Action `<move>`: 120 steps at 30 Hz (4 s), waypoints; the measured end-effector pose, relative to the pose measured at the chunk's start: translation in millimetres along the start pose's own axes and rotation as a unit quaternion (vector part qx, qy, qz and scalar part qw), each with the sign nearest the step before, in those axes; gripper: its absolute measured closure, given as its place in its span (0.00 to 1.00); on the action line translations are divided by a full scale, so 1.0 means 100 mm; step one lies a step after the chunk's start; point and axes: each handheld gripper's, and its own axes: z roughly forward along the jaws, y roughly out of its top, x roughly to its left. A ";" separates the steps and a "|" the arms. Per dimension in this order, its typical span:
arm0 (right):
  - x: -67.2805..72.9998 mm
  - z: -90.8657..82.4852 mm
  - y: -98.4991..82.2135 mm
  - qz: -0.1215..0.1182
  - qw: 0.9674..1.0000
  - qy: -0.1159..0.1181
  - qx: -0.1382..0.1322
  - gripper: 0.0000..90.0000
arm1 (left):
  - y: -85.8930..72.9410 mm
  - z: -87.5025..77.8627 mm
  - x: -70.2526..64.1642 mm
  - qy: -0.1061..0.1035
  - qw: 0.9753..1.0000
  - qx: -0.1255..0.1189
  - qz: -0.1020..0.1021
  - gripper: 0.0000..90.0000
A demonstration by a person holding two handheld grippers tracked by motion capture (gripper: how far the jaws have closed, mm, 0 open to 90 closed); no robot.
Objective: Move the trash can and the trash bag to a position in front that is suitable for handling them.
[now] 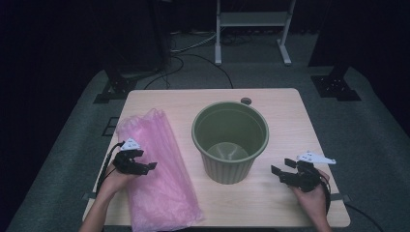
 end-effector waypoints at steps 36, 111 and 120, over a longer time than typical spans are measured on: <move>-0.03 -0.22 -0.04 0.003 1.000 -0.003 -0.027 0.33 | 0.25 -0.12 0.07 -0.021 0.999 0.022 -0.014 0.30; 0.03 -0.26 -0.03 -0.002 0.999 0.003 -0.033 0.32 | -0.12 -0.01 0.17 0.088 0.991 -0.006 -0.097 0.93; -0.02 -0.30 -0.04 0.007 0.999 0.000 -0.039 0.32 | -0.05 -0.03 0.22 -0.011 0.999 0.004 -0.044 1.00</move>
